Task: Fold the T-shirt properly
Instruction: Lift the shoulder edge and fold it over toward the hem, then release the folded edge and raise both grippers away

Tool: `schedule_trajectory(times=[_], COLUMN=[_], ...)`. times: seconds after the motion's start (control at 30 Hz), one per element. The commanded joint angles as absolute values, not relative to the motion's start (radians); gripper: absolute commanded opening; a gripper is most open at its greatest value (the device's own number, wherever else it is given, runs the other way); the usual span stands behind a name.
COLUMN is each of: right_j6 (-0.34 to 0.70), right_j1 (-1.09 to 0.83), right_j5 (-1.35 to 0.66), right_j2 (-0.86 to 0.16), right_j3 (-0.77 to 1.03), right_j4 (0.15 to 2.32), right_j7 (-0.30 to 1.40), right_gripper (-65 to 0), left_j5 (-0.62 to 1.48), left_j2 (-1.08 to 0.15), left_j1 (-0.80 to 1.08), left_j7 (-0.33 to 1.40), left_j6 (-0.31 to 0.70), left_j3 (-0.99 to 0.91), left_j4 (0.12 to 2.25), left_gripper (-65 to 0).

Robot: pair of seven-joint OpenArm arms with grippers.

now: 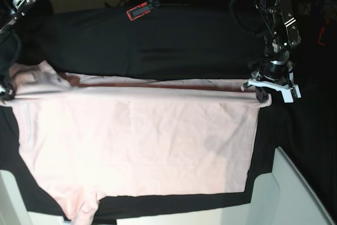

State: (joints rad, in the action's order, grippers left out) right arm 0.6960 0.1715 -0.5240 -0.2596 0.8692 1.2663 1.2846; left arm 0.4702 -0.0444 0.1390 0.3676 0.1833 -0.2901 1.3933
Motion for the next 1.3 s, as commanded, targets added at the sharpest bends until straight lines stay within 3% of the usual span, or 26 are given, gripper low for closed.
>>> schedule_trajectory(times=[0.0, 0.57, 0.63, 0.7, 0.73, 0.8, 0.87, 0.93, 1.17, 1.27], right_j6=[0.698, 0.698, 0.698, 0.698, 0.698, 0.698, 0.698, 0.698, 0.698, 0.698], right_j1=[0.197, 0.323, 0.334, 0.349, 0.355, 0.361, 0.375, 0.372, 0.28, 0.213], right_j5=[-0.538, -0.472, -0.472, -0.472, -0.472, -0.472, -0.476, -0.478, -0.483, -0.539], right_j2=[-0.283, -0.305, -0.305, -0.305, -0.305, -0.305, -0.305, -0.317, -0.321, -0.263], right_j3=[0.865, 0.862, 0.862, 0.862, 0.863, 0.863, 0.863, 0.863, 0.874, 0.88], right_j4=[1.273, 1.04, 1.007, 1.003, 0.998, 0.998, 1.0, 1.02, 1.207, 1.288], right_j7=[1.264, 1.15, 1.141, 1.124, 1.107, 1.07, 1.041, 1.033, 1.219, 1.274], right_gripper=[-65.0, -64.3, -55.7, -40.8, -33.2, -27.3, -27.3, -27.3, -31.3, -32.8], left_j5=[0.475, 0.473, 0.473, 0.475, 0.475, 0.475, 0.475, 0.475, 0.475, 0.475], left_j2=[-0.054, -0.074, -0.085, -0.085, -0.085, -0.085, -0.085, -0.087, -0.11, -0.12], left_j1=[0.122, -0.039, -0.061, -0.079, -0.09, -0.11, -0.134, -0.139, -0.09, -0.024], left_j7=[0.343, 0.343, 0.341, 0.341, 0.341, 0.341, 0.34, 0.34, 0.341, 0.341], left_j6=[0.18, 0.18, 0.18, 0.18, 0.18, 0.157, 0.131, 0.128, 0.128, 0.128], left_j3=[-0.294, -0.219, -0.188, -0.186, -0.188, -0.213, -0.248, -0.291, -0.392, -0.395], left_j4=[1.394, 1.211, 1.193, 1.185, 1.181, 1.176, 1.167, 1.181, 1.296, 1.394], left_gripper=[-65.0, -65.0, -65.0, -64.2, -61.1, -52.7, -43.7, -39.1, -38.8, -38.6])
